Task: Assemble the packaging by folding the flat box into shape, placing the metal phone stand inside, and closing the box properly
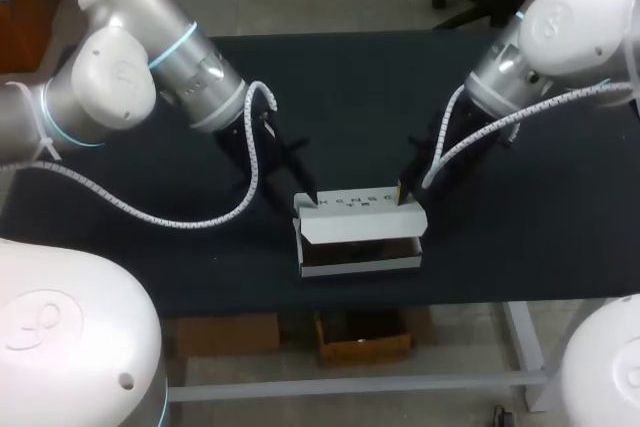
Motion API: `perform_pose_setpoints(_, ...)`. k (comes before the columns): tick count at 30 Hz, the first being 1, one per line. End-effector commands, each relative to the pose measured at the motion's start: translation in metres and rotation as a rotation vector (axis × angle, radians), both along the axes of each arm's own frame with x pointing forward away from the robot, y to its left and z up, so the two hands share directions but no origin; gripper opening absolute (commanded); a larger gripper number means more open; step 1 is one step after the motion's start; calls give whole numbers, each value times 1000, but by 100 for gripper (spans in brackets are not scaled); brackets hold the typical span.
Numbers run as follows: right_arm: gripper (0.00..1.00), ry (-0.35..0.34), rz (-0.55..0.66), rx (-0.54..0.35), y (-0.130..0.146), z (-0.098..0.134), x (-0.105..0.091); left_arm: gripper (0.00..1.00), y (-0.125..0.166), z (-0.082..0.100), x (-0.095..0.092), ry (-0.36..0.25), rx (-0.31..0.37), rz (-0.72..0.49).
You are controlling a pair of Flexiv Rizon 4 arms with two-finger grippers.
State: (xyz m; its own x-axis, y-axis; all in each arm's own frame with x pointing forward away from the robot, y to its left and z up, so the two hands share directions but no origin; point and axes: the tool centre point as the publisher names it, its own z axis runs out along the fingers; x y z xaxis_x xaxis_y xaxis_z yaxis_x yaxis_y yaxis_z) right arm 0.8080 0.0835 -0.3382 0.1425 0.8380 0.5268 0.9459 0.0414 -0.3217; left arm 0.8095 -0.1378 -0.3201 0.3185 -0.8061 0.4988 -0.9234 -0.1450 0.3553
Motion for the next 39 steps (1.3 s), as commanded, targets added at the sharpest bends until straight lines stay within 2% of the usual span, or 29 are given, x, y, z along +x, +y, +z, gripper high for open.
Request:
perform_pose_setpoints(1,43,8,4,1,3,4,2,41,-4,1,5,11,1,-7)
perform_pose_setpoints(39,42,29,-5,12,4,18,4,35,-3,14,14,68,13,-15)
